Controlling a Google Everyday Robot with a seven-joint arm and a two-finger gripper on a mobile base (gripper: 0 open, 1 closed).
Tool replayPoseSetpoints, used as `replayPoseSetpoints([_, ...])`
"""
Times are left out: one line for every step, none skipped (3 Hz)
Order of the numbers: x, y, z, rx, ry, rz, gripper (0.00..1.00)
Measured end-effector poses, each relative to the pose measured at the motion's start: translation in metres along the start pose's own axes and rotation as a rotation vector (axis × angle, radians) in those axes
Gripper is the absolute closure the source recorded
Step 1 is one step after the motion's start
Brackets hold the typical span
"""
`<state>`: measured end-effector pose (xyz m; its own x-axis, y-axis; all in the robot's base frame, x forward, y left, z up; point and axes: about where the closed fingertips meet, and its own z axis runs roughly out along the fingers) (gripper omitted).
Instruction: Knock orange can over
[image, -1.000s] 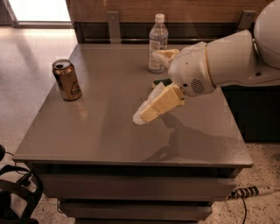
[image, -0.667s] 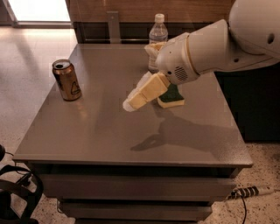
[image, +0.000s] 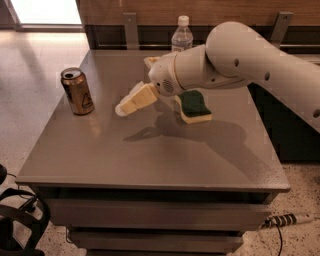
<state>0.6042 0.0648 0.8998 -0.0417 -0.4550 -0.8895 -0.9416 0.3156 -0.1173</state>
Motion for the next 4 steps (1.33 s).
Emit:
replayPoseSetpoints([-0.002,0.001,0.034,-0.005,-0.115,0.014,0.0])
replayPoseSetpoints([-0.02,0.004,0.07,-0.038,-0.255,0.004,0.0])
replayPoseSetpoints([-0.034,0.007,0.086,-0.065,-0.314,-0.013,0.0])
replayPoseSetpoints([-0.045,0.011,0.106,-0.106,-0.354,-0.021,0.0])
